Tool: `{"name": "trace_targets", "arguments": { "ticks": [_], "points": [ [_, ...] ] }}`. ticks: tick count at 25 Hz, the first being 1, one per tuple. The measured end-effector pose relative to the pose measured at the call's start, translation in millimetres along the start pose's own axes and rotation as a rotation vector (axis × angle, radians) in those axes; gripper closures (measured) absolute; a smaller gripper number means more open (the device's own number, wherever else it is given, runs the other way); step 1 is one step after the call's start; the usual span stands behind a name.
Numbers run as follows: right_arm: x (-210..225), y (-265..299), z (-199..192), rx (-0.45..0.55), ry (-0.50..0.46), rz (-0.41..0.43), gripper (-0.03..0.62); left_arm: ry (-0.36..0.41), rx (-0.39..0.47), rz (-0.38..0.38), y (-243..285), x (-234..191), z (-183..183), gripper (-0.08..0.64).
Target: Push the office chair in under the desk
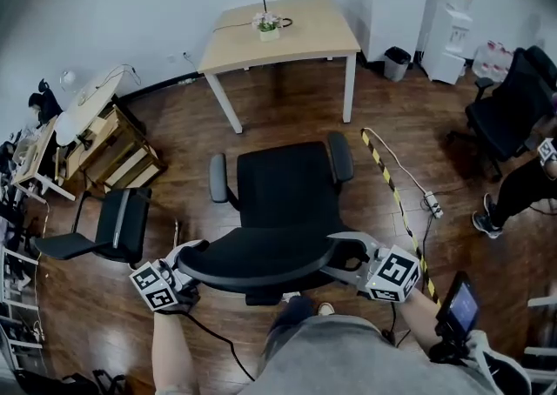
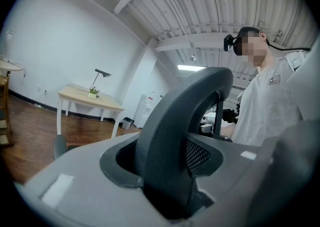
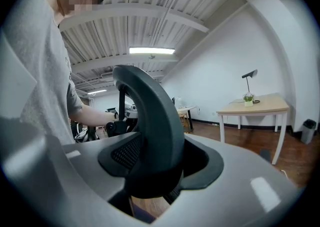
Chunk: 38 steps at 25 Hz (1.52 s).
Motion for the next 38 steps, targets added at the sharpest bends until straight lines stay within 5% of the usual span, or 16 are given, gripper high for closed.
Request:
{"name": "trace_targets", "arguments": {
  "ticks": [15, 38],
  "points": [
    [84, 35, 16, -0.039, 0.038, 0.062, 0.368, 0.011, 0.017, -0.020, 58, -72, 21, 0.348],
    [191, 77, 29, -0.031, 0.057, -0.143, 0.365, 0.007, 0.001, -0.069, 138, -173, 44, 0.350]
  ]
}}
Point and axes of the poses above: the fingertips, and each gripper's own axes: y forward along the fingers, x to its right, z out of its top, the point moved 8 cm from there along -y, backward along the fingers, and after that the axes turned 14 degrees about x, right-handed, at the moved point
